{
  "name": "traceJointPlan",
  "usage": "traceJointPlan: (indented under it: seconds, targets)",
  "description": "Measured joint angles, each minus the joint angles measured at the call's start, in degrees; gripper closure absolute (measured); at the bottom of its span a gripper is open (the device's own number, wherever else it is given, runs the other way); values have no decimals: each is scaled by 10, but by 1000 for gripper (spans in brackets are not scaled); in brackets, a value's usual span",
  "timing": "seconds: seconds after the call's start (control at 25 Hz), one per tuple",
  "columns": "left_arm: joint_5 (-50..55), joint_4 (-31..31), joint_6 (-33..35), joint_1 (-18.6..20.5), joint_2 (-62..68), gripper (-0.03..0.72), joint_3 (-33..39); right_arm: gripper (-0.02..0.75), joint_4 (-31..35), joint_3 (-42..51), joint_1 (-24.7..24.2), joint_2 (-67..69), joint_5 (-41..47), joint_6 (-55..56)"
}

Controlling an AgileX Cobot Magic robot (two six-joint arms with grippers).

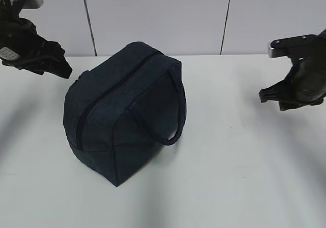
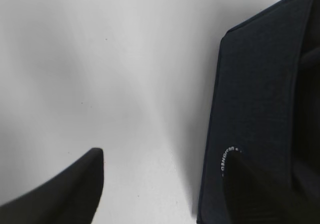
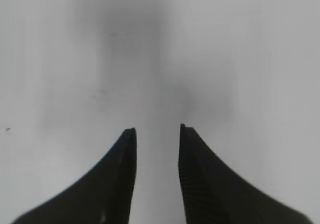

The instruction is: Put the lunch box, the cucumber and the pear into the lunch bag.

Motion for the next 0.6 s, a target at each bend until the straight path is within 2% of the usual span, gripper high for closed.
traceJointPlan:
  seconds: [0.16,0.4,0.6]
  targets:
    - [0,0,0,0,0,243,0,498,23,0,46,-6,6,-65]
    - [0,1,0,0,0,243,0,499,34,0,91,-54,24,-90]
    - [10,2,0,0,0,243,0,499,114,0,97,-97,43,-172]
